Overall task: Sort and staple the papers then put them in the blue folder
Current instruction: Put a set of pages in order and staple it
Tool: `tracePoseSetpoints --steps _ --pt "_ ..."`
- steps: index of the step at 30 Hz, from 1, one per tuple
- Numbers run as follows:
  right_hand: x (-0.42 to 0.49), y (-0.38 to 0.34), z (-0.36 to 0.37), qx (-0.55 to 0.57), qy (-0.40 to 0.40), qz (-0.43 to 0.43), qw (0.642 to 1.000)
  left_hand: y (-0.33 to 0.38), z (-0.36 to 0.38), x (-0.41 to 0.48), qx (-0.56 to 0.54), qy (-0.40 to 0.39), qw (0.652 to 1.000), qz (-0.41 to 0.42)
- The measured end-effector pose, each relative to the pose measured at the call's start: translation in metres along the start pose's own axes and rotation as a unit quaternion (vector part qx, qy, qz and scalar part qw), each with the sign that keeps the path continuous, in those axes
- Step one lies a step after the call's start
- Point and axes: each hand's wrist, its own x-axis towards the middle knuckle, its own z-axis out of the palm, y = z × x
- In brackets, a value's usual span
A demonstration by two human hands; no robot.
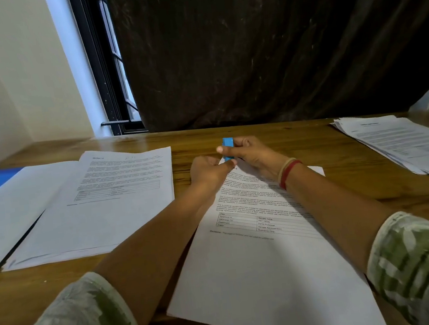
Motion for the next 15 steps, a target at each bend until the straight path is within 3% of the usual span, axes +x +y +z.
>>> tracePoseSetpoints --steps 3,8,15 --pt "-0.001 0.003 0.004 -0.005 0.047 -0.014 0.999 0.0 -0.002 0.001 0.003 -0.027 1.0 0.004" --pt "-0.01 0.0 -0.001 -0.026 0.028 0.0 0.999 -0.002 -0.004 0.001 0.003 -0.06 0.998 0.007" --pt "-0.01 0.001 -0.006 0.009 0.091 0.018 0.996 0.003 -0.007 0.001 0.028 -0.065 0.997 -0.015"
